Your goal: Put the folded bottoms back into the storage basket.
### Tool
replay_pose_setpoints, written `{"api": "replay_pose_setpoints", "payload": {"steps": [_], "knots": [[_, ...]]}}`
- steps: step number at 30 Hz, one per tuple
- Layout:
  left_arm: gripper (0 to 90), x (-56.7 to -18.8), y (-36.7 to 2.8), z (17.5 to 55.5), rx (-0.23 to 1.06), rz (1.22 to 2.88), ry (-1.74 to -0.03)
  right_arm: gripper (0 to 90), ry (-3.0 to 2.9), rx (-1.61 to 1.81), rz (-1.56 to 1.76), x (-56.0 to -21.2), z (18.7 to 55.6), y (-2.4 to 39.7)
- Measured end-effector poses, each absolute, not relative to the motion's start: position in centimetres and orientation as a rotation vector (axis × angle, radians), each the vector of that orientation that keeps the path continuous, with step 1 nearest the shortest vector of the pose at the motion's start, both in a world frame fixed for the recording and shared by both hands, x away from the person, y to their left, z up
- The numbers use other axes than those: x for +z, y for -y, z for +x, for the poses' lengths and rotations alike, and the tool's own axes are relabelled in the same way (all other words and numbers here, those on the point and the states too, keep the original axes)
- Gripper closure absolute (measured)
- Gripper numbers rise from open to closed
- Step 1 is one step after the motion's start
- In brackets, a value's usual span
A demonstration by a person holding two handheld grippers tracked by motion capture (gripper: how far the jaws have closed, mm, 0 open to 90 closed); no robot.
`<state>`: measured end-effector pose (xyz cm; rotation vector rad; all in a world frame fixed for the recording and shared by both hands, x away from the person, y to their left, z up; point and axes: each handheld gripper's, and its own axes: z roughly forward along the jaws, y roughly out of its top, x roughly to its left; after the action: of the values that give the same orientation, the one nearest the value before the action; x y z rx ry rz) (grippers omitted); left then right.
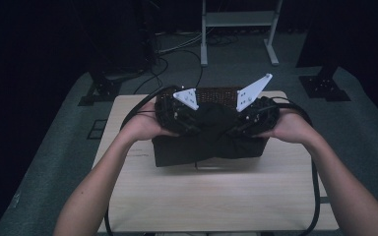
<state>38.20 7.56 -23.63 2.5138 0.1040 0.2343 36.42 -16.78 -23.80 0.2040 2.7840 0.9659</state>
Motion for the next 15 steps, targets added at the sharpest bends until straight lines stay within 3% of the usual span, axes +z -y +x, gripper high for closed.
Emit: {"api": "replay_pose_setpoints", "payload": {"steps": [15], "knots": [[72.5, -21.0, -7.2, 40.8, 0.263, 2.514, -0.107, 72.3, -2.749, 0.982, 0.220, -21.4, 38.7, 17.2]]}}
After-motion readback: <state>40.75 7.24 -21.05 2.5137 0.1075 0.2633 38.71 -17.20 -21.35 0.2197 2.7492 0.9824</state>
